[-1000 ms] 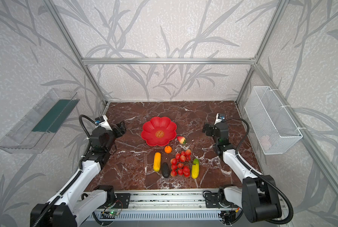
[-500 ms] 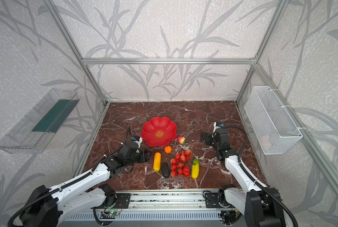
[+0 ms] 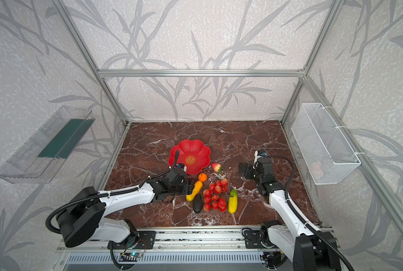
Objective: Place and organize the fake fruits in the fruit bowl
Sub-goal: 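Grasp the yellow cucumber with the left gripper and lift it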
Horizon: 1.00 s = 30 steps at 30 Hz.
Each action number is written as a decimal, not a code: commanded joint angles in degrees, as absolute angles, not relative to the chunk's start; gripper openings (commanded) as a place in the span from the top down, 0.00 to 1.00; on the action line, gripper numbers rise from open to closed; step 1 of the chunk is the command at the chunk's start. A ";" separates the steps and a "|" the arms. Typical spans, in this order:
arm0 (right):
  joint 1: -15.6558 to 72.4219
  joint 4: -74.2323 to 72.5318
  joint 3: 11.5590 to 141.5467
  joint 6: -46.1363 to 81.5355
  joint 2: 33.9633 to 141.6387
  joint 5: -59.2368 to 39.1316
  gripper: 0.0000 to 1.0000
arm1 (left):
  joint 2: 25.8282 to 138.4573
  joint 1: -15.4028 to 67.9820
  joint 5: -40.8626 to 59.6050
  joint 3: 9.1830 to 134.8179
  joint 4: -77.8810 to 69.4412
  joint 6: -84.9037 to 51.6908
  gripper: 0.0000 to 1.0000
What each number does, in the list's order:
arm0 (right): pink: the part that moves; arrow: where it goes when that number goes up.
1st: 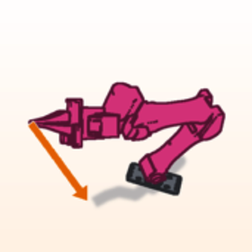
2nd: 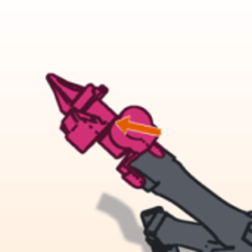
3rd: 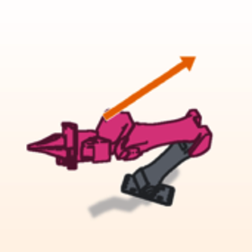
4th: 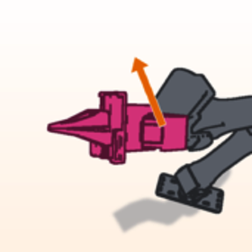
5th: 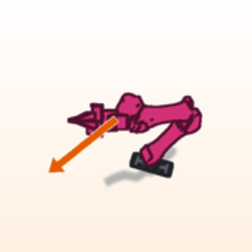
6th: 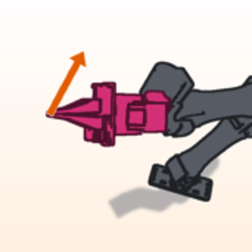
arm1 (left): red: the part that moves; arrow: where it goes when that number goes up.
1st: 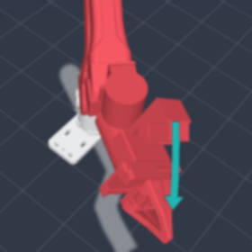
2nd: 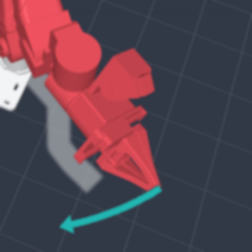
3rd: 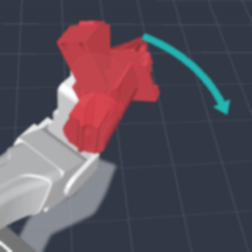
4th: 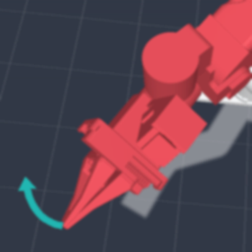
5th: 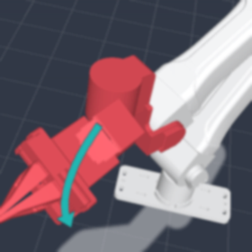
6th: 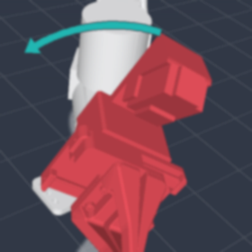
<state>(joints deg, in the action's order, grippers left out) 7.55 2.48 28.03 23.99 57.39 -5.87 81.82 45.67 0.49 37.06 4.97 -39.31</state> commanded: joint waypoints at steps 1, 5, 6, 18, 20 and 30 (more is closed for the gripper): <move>7.57 4.25 27.25 23.91 55.56 -5.49 0.00 | 84.83 46.49 1.14 37.33 7.25 -40.94 0.25; 7.56 4.61 27.07 23.82 54.94 -5.64 0.00 | 85.11 47.52 1.67 38.28 7.91 -40.96 0.25; 7.56 4.74 27.07 23.82 54.85 -5.63 0.01 | 84.71 47.89 1.63 38.35 8.21 -40.96 0.25; 7.56 5.01 26.28 23.58 53.53 -5.72 0.00 | 78.46 48.96 -0.38 38.70 10.31 -38.18 0.23; 7.56 5.08 26.28 23.59 53.45 -5.76 0.00 | 80.94 48.96 0.18 39.73 10.12 -37.76 0.23; 7.56 7.55 25.82 23.21 50.13 -5.71 0.00 | 91.74 49.79 2.92 44.69 7.82 -37.69 0.33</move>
<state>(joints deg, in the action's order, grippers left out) 7.57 6.07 26.41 23.92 51.64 -5.87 90.08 49.52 2.37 43.11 8.05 -37.78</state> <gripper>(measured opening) 0.993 0.694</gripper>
